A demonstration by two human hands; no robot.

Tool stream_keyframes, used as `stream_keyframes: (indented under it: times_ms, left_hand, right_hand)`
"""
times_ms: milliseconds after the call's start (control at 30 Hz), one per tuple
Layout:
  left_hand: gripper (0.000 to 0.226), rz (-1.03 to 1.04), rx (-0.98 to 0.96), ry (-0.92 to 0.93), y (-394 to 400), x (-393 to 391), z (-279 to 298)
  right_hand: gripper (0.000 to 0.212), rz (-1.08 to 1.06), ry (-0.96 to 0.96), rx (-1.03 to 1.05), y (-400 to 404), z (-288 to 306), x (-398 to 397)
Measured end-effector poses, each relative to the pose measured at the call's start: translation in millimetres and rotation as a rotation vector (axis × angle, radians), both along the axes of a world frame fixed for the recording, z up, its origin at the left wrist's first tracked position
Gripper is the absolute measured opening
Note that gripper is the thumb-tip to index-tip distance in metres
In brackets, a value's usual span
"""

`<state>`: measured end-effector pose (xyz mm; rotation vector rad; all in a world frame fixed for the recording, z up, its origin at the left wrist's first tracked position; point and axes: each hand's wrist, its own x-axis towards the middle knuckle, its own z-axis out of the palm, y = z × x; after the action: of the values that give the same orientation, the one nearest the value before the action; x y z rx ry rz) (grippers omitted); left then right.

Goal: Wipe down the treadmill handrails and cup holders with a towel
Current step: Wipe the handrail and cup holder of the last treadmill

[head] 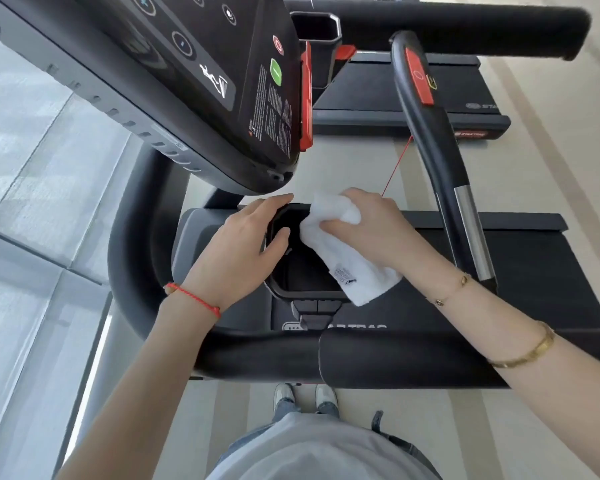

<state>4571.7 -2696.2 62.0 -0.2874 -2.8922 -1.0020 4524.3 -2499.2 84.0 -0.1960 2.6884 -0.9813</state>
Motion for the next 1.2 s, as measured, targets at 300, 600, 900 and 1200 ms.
stream_keyframes:
  times_ms: [300,600,900,1200]
  left_hand:
    - [0.045,-0.008,0.128,-0.033,-0.5,-1.4,-5.6]
    - [0.046,-0.037,0.142,-0.003,-1.1,-2.8,-8.5]
    - [0.046,-0.044,0.149,-0.011,-1.6,-2.8,-9.7]
    - [0.046,-0.052,0.191,-0.022,-2.1,-2.9,-8.6]
  right_hand:
    - [0.046,-0.244,-0.124,-0.062,6.4,-9.2,62.8]
    - [0.029,-0.211,0.002,0.073,-5.2,-4.1,22.6]
    - [0.042,-0.218,-0.116,0.053,7.5,-0.6,58.4]
    - [0.051,-0.128,0.058,0.142,19.8,22.0,78.7]
